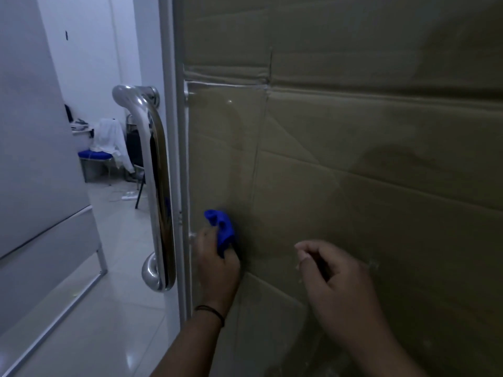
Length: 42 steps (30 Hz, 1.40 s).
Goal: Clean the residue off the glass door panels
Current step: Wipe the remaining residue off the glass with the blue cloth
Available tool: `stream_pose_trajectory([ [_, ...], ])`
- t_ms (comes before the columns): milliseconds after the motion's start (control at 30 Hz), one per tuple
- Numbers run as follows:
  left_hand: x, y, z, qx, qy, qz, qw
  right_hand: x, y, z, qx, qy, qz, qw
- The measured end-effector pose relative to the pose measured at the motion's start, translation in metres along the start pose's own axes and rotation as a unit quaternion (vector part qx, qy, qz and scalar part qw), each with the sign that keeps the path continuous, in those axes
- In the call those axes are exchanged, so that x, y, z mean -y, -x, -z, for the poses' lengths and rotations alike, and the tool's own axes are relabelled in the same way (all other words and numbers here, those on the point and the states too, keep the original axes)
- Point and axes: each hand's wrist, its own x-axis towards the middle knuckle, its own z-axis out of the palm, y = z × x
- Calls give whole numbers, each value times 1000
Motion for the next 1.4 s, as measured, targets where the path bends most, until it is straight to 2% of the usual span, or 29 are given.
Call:
stream_pose_trajectory([
  [133, -7, 37, -6, 85, 26, -57, 994, 4, -4, 1, -6, -14, 0, 1000],
  [200, 1, 29, -1, 58, 45, -41, 996, 4, -4, 0, -20, -25, 1, 999],
  [333, 17, -17, 8, -83, 40, 64, 994, 5, -5, 0, -55, -32, 12, 998],
  [500, 22, -41, 0, -58, 48, 87, 993, 6, -8, 1, -78, -13, 16, 997],
  [633, 17, -10, -10, 1, 45, -48, 998, 9, -10, 7, -100, -24, 10, 995],
  [733, 4, 23, -16, 91, 79, -137, 983, 15, -9, 8, -102, -28, 10, 994],
  [800, 2, 31, -14, 125, 87, -172, 973, 18, -9, 6, -97, -26, 11, 995],
  [867, 5, 21, -7, 100, 99, -148, 979, 19, -8, 6, -101, -29, 19, 994],
  [933, 10, -3, 0, 20, 105, -65, 992, 20, -7, 7, -113, -34, 24, 993],
  [1000, 14, -31, 4, -49, 113, 43, 991, 21, -5, 10, -119, -29, 25, 992],
  [1067, 19, -50, 4, -66, 91, 71, 991, 21, -1, 16, -125, -19, 25, 992],
  [1200, 20, -42, -5, -14, 40, 10, 999, 18, 7, 32, -147, -14, 18, 989],
  [1400, -33, 39, -32, 106, 94, -159, 977, 12, 14, 46, -176, -12, -7, 984],
])
